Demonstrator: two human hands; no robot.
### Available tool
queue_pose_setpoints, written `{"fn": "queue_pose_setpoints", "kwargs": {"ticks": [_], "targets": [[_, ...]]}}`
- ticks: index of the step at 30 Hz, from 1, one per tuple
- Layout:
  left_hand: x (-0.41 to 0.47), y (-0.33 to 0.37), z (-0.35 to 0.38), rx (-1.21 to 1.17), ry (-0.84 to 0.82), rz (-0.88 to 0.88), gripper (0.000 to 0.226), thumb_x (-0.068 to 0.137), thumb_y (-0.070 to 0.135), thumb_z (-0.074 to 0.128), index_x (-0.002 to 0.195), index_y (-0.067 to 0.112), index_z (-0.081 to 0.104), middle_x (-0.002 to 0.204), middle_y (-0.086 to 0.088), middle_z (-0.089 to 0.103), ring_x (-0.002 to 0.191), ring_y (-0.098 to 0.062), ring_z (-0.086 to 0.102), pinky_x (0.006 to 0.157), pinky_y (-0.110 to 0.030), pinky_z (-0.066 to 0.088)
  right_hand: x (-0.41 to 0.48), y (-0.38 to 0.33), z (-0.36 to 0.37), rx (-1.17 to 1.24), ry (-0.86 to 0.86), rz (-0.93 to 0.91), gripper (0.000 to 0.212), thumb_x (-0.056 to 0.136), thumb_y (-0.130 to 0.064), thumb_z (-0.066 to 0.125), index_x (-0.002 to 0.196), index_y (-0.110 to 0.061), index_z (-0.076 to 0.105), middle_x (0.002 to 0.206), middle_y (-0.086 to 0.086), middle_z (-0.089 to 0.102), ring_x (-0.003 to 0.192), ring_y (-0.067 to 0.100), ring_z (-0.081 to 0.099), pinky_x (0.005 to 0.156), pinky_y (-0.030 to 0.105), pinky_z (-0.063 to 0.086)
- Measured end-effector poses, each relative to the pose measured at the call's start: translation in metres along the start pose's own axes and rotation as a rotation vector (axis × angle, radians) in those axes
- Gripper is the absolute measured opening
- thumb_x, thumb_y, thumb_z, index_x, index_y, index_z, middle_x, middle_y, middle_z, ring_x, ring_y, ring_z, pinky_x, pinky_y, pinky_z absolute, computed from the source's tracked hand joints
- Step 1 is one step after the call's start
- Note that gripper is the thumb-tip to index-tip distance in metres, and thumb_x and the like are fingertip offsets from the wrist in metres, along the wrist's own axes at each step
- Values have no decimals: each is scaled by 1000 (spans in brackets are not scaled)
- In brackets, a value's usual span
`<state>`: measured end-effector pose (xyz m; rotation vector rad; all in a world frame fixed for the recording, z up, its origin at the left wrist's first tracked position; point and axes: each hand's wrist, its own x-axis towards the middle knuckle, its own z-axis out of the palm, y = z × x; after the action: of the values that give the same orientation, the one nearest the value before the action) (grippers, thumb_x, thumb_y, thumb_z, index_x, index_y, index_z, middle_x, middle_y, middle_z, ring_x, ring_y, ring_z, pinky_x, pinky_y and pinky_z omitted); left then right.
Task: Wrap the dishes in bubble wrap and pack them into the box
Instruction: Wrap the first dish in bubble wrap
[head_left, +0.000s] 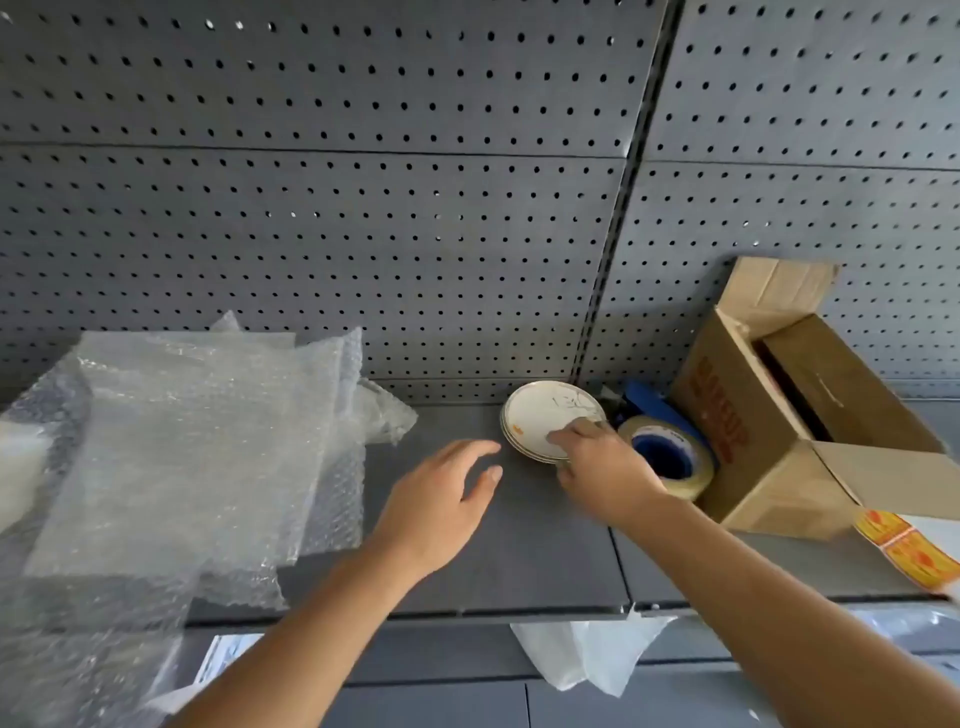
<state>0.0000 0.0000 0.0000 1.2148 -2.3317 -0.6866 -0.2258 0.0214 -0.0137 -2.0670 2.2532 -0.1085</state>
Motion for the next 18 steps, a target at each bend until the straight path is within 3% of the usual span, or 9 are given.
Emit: {"fn": "queue_pose_setpoints", "kwargs": {"ticks": [4, 7, 9, 13, 18], "targets": [[16, -7, 11, -100, -3, -135, 32, 104, 41, 50, 133, 33, 60, 132, 14, 63, 118, -8, 59, 99, -33, 49, 5, -11, 4, -221, -11, -5, 38, 91, -10, 58, 127, -19, 60, 125, 5, 55, 121, 30, 52, 89, 39, 49], [24, -10, 21, -204, 33, -215, 24, 103, 35, 54, 122, 29, 66, 116, 12, 69, 103, -5, 62, 90, -26, 49, 4, -12, 11, -291, 112, -27, 30, 60, -13, 88, 85, -21, 74, 85, 0, 65, 81, 27, 67, 69, 35, 54], [30, -11, 24, -267, 39, -280, 20, 103, 34, 54, 116, 28, 68, 107, 12, 70, 97, -5, 63, 82, -23, 48, 2, -9, 17, -254, 227, -46, 34, 44, -9, 91, 69, -22, 72, 69, -3, 62, 63, 26, 64, 56, 31, 52], [44, -15, 37, -474, 69, -402, 19, 101, 37, 58, 105, 22, 69, 96, 4, 73, 89, -15, 70, 83, -35, 60, -8, -13, 25, -139, 429, -122, 22, 60, -2, 78, 73, -16, 67, 73, 1, 62, 67, 29, 62, 57, 34, 48], [56, -3, 37, -976, 64, -668, 30, 99, 31, 66, 103, 1, 67, 94, -22, 74, 74, -25, 71, 67, -32, 64, -18, -18, 28, -26, 609, -189, 15, 74, -5, 77, 79, -16, 68, 76, -1, 62, 71, 24, 60, 60, 33, 46]]}}
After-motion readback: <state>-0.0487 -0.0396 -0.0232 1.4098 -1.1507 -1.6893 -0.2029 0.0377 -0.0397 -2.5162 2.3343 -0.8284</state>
